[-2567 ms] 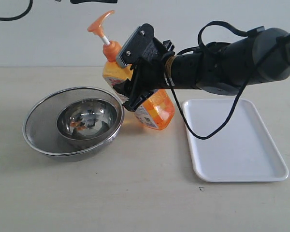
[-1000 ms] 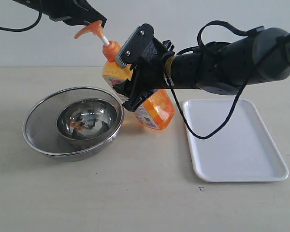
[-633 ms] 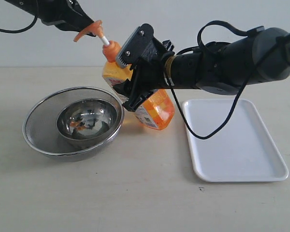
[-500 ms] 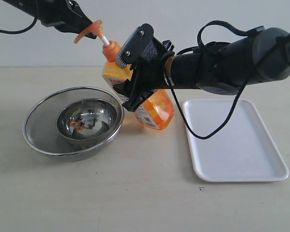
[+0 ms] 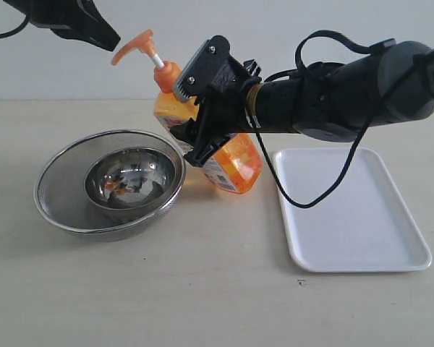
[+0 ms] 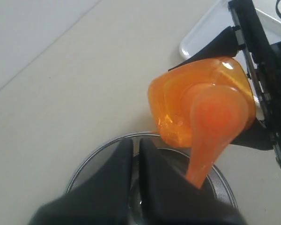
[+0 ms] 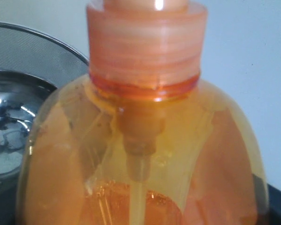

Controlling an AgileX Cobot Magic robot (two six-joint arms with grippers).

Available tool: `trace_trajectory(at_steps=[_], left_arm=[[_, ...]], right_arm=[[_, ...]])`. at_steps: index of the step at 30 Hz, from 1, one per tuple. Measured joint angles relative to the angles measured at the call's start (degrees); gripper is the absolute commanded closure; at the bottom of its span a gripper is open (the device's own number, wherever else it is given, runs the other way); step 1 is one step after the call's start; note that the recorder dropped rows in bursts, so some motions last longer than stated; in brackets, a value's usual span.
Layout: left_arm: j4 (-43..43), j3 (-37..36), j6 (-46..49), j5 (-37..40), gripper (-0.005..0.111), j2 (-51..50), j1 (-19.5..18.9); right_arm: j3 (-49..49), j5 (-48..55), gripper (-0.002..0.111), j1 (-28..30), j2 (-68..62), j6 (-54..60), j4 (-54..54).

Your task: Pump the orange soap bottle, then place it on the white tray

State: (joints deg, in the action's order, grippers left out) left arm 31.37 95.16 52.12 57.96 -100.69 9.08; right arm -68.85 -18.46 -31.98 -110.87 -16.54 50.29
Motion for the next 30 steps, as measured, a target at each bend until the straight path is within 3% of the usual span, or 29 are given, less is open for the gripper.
trace_trajectory(at_steps=[14, 30], left_arm=[[-1.12, 0.00, -1.88, 0.14, 0.102, 4.74, 0.00], [-1.31, 0.00, -2.53, 0.25, 0.102, 5.09, 0.00]], right_arm=[[-2.84, 0.92, 0.108, 0.00, -1.83, 3.28, -1.92], [-3.03, -1.61, 0.108, 0.00, -2.91, 15.41, -14.91]])
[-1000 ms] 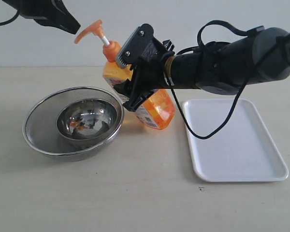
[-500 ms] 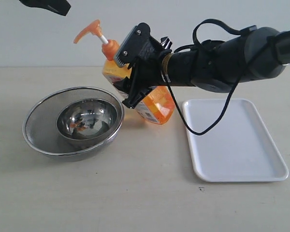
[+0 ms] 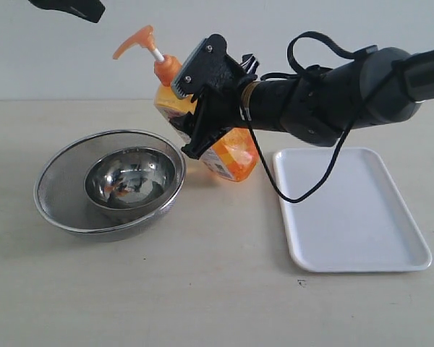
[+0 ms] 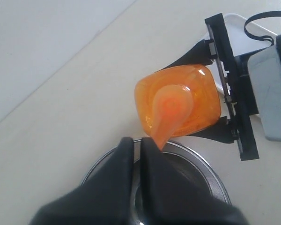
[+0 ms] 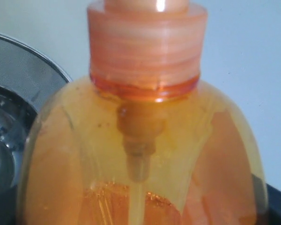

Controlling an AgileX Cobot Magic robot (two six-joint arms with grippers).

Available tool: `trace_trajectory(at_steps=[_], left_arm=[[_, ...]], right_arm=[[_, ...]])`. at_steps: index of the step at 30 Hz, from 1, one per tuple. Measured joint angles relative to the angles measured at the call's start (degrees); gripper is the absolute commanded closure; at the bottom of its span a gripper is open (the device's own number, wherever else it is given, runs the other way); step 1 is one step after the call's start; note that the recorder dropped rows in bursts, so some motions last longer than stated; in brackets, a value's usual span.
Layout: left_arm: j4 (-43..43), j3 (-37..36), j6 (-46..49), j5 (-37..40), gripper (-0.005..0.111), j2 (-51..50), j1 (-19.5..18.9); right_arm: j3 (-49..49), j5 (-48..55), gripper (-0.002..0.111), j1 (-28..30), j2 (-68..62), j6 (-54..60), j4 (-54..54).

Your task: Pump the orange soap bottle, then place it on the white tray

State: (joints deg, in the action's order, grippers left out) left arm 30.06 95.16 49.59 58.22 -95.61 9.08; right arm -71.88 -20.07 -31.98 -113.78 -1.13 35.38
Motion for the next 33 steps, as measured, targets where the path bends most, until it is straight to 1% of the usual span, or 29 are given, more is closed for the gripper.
trace_trajectory(at_steps=[5, 10, 15, 24, 33], left_arm=[[0.60, 0.00, 0.00, 0.07, 0.102, 1.24, 0.00], [4.30, 0.00, 0.00, 1.35, 0.102, 1.71, 0.00], [5.93, 0.00, 0.56, 1.57, 0.102, 1.82, 0.00], [10.34, 0.00, 3.62, -1.25, 0.102, 1.82, 0.00], [13.61, 0.00, 3.97, -1.51, 0.102, -2.25, 0.00]], right_arm=[[0.00, -0.66, 0.108, 0.00, -0.04, 1.65, -1.76], [0.00, -0.90, 0.108, 0.00, -0.27, 1.97, -1.97], [0.00, -0.90, 0.108, 0.00, -0.41, 1.97, -1.97], [0.00, -0.90, 0.108, 0.00, -0.41, 0.81, -1.60], [0.00, -0.90, 0.108, 0.00, -0.41, 0.51, -1.37]])
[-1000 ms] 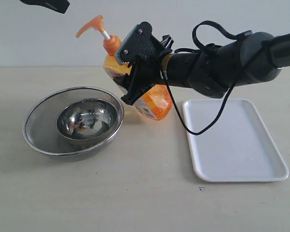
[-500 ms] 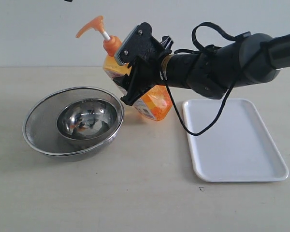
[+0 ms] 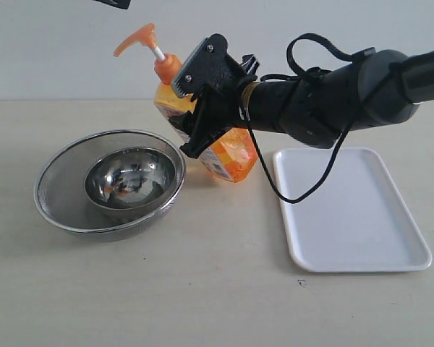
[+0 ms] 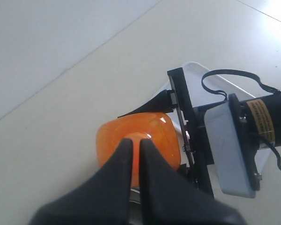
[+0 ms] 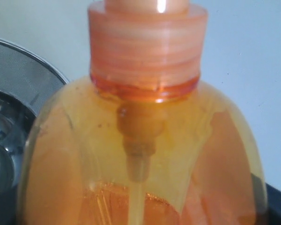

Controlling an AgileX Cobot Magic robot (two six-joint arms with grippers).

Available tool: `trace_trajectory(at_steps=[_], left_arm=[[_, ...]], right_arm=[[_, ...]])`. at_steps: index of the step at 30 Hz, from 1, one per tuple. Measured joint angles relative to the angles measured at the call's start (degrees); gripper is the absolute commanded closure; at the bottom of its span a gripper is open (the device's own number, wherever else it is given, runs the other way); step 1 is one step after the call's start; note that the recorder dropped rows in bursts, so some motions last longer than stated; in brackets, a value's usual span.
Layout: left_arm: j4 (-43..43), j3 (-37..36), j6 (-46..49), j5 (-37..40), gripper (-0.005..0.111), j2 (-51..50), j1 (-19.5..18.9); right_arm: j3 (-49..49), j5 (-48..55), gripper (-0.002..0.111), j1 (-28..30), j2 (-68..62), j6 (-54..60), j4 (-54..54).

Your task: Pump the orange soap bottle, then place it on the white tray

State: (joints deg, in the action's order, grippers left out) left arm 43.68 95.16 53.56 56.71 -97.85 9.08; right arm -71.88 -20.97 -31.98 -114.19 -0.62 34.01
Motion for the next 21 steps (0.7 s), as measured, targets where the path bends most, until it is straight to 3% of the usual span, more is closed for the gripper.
trace_trajectory(at_steps=[21], left_arm=[[1.40, 0.00, 1.58, 1.16, 0.102, -0.63, 0.00]], right_arm=[[-0.27, -2.63, 0.108, 0.00, -1.41, -0.21, 1.67]])
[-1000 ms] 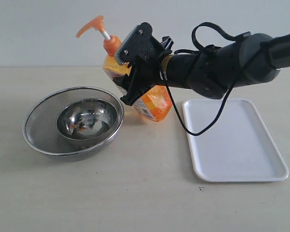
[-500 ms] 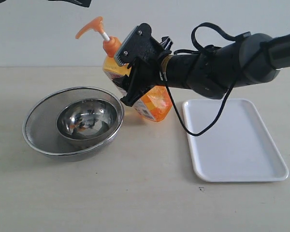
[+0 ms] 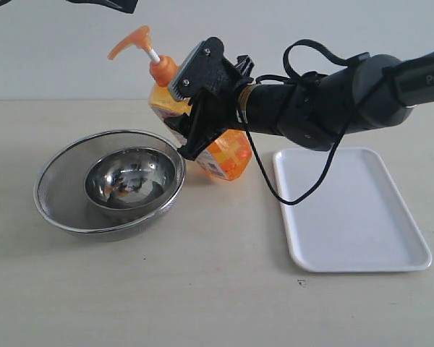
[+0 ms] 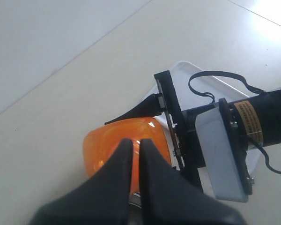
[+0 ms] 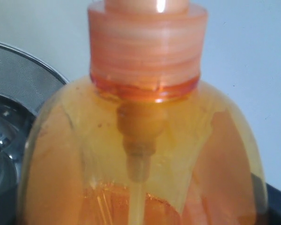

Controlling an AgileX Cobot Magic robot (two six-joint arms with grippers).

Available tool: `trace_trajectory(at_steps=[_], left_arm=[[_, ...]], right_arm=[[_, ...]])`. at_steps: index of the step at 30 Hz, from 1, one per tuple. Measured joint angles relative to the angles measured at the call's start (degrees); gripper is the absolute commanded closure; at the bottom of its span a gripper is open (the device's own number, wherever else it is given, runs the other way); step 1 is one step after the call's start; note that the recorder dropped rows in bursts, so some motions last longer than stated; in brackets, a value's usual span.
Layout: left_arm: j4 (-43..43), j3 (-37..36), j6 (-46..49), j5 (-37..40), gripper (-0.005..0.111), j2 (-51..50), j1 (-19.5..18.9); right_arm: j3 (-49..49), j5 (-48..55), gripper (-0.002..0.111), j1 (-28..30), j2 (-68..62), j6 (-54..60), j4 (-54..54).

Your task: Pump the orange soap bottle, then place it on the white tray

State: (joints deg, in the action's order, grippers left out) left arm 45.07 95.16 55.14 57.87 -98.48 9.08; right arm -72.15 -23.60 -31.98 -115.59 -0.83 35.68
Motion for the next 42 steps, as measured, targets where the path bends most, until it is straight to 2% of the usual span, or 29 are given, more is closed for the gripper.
trace_trajectory(at_steps=[42], left_arm=[[-1.17, 0.00, 0.00, -1.56, 0.102, -3.39, 0.09]], right_arm=[[0.00, -0.32, 0.108, 0.00, 0.00, -1.01, 0.22]])
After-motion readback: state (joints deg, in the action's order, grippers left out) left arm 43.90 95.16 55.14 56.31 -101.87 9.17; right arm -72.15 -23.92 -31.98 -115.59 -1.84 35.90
